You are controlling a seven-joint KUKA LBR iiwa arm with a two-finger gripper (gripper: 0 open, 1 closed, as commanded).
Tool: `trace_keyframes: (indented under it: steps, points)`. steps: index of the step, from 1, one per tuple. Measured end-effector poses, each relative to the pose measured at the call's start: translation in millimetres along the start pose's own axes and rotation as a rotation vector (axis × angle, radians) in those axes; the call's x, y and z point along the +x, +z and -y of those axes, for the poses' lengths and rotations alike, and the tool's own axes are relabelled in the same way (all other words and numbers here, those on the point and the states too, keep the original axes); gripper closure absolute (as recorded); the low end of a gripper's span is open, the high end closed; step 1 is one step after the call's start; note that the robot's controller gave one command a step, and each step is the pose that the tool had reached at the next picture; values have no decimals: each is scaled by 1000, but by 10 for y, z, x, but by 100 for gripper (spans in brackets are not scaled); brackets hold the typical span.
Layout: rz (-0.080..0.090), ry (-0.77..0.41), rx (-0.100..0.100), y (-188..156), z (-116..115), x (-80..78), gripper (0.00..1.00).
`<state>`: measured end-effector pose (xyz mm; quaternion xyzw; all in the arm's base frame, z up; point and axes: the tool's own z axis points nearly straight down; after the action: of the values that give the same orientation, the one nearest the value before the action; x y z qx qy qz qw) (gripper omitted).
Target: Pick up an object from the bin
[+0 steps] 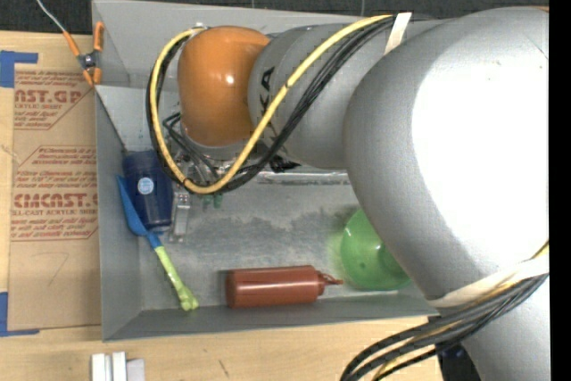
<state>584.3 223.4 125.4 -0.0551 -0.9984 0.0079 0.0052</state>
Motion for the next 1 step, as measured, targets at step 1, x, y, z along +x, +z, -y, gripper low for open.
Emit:
trace_keyframes:
  steps: [1]
  points:
    - [12,-178,-12,490,213,137,0]
